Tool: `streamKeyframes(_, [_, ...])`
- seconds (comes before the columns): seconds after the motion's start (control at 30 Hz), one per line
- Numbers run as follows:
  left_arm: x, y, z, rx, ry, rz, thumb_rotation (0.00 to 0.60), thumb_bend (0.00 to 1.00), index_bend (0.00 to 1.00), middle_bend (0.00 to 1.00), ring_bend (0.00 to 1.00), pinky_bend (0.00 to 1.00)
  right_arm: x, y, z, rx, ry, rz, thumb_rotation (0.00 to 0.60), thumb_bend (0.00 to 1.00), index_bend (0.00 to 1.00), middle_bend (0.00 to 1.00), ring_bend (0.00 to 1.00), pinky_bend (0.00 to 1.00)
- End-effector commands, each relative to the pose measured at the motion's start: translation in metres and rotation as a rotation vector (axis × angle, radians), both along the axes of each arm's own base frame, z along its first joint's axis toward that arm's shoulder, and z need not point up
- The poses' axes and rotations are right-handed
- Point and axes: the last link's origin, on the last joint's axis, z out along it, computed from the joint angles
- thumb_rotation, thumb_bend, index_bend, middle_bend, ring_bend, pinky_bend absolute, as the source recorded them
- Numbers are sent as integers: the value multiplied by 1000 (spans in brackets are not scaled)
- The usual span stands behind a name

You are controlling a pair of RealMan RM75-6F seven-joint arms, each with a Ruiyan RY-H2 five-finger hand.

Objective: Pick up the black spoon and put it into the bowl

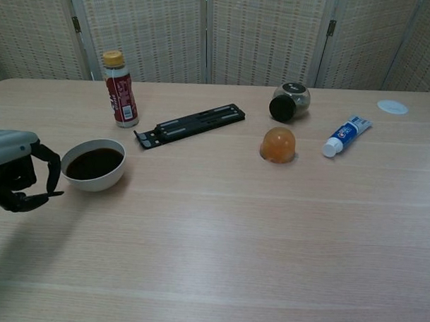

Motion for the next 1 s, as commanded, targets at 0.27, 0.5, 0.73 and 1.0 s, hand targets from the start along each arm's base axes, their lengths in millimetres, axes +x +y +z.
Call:
streamKeyframes(0.27, [41, 31, 22, 12, -242, -52, 600, 499, 678, 1000, 979, 1000, 11, 2, 7, -20, 3, 35, 600, 125, 0, 68, 123, 116])
streamKeyframes(0.5, [62, 57, 11, 9, -285, -77, 600, 528, 681, 1000, 980, 1000, 14, 5, 10, -28, 3, 30, 600, 125, 0, 68, 128, 116])
streamKeyframes(0.73, [67, 81, -10, -3, -280, -41, 600, 532, 687, 1000, 980, 1000, 12, 7, 10, -32, 0, 18, 600, 125, 0, 68, 128, 118])
streamKeyframes(1.0, [53, 98, -30, -1, -272, 39, 600, 533, 692, 1000, 981, 1000, 8, 7, 6, -19, -1, 2, 600, 126, 0, 68, 128, 118])
